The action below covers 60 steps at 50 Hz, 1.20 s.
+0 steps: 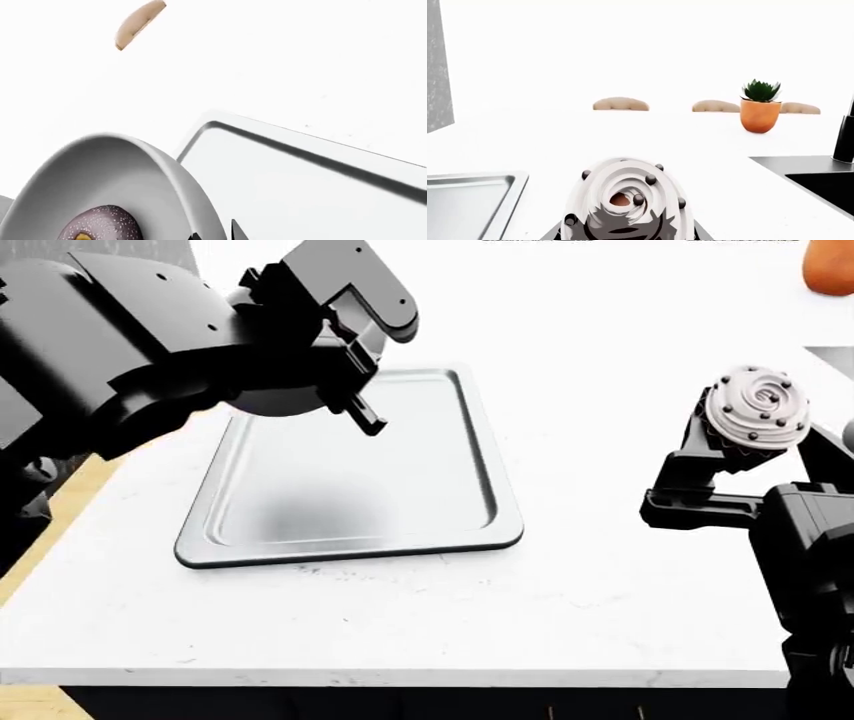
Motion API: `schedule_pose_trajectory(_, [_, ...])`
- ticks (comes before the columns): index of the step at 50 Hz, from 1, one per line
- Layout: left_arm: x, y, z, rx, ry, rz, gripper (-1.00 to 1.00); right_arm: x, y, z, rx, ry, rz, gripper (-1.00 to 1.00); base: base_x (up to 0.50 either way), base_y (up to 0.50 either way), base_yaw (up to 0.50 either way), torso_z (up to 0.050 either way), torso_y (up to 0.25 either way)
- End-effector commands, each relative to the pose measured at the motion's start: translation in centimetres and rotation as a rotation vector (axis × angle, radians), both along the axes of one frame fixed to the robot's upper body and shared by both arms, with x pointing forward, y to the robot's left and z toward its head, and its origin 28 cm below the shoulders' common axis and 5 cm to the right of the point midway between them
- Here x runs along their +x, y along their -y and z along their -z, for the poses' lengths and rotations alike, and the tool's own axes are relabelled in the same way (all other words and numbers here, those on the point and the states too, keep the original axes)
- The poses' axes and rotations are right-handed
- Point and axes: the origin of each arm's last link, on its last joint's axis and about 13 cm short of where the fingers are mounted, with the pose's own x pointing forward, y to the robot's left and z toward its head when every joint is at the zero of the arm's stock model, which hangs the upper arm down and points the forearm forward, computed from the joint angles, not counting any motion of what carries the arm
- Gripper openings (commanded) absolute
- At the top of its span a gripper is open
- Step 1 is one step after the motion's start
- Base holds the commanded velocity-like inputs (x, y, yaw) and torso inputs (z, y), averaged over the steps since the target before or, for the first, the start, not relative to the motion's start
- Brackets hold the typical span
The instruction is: Pick up the bowl with donut and place it on the tray. Pick up the cupcake and place it on the tray.
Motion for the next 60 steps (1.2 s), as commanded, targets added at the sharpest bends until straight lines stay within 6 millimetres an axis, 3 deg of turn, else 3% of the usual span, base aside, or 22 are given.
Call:
schedule_pose_trajectory(1, [1.9, 1.8, 0.1, 0.023, 0.053, 0.019, -1.00, 0.0, 0.1, 0.2, -0.011, 0.003, 0.006, -1.00, 0.00, 0.00, 0.00, 0.000, 0.000])
schedule_pose_trajectory(10, [3.2, 3.0, 1.0, 0.024, 0.052, 0.042, -1.00, 0.0, 0.3, 0.4, -0.007, -0.002, 0.014, -1.00, 0.00, 0.00, 0.00, 0.000, 0.001])
schedule_pose_trajectory(19, [3.2, 3.6, 1.5, 0.028, 0.036, 0.066, -1.00, -0.2, 0.4, 0.4, -0.004, 0.000, 0.018, -1.00, 0.00, 0.00, 0.00, 0.000, 0.001])
schedule_pose_trajectory(60, [3.9, 3.9, 4.2, 0.043, -0.043, 0.070, -1.00, 0.3, 0.5, 1.3, 0.014, -0.018, 0.015, -1.00, 0.00, 0.00, 0.00, 0.000, 0.001])
